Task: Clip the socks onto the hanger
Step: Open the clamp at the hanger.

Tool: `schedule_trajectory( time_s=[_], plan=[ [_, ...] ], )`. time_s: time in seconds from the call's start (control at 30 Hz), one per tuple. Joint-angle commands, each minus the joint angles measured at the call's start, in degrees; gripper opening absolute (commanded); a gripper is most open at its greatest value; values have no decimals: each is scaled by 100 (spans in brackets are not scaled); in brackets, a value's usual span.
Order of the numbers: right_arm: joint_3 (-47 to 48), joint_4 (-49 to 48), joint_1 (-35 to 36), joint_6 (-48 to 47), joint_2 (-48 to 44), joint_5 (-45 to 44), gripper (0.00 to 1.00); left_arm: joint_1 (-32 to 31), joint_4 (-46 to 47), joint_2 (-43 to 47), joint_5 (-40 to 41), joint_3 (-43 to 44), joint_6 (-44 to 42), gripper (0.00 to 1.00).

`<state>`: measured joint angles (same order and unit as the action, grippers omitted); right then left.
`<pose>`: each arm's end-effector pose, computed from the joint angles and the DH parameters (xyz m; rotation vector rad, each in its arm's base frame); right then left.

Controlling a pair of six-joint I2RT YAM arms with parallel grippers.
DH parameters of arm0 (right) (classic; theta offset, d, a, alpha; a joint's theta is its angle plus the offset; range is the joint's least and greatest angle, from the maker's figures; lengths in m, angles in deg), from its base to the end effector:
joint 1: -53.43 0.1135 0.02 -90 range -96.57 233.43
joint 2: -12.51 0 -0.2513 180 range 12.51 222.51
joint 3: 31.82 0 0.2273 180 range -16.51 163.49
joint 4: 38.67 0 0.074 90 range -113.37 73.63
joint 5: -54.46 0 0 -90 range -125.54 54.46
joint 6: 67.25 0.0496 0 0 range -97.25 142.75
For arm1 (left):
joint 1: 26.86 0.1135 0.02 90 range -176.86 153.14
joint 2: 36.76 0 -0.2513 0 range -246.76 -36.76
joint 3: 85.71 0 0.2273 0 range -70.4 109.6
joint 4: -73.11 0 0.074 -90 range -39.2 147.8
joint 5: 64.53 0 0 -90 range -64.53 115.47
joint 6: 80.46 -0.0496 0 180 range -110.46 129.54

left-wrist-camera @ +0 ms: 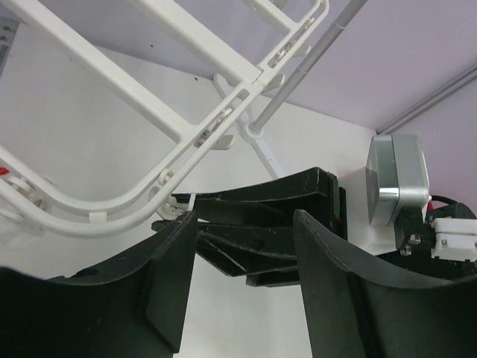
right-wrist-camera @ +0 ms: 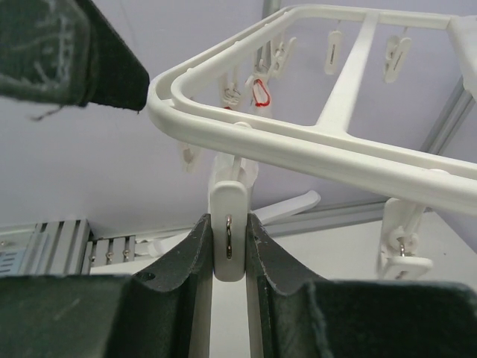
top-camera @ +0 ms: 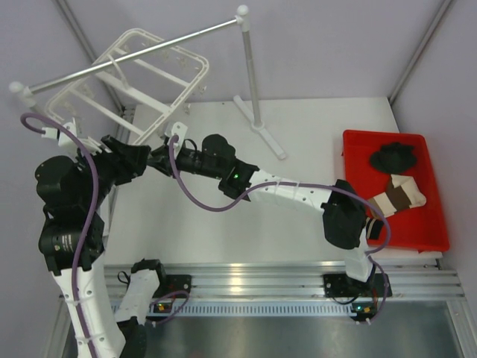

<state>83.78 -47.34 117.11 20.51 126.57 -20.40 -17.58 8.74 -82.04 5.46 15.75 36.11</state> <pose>0.1966 0.4267 0.3707 -0.9941 1.1044 1.0644 0.0906 -0.0024 0.4637 -0.2781 1.7104 -0.5218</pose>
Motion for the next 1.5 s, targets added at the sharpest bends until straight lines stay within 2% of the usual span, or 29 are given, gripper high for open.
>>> schedule_trajectory(
  time_s=[0.0, 0.37, 0.93, 1.27, 1.47],
  plan=[
    [307, -73, -101, 110, -226, 147, 0, 4, -174, 10, -222, -63, -143, 59],
    [193, -73, -110, 171, -332, 332, 0, -5, -368, 142, 41, -590, -240, 56],
    [166, -161, -224, 602, -385, 965, 0, -5, 730, 309, 656, -1250, -73, 57],
    [122, -231, -224, 584, -367, 1044, 0, -5, 1302, 256, 516, -1434, 261, 56],
    [-44, -310, -224, 558, -411, 1088, 0, -5, 1618, 230, 454, -1504, 411, 51]
  ],
)
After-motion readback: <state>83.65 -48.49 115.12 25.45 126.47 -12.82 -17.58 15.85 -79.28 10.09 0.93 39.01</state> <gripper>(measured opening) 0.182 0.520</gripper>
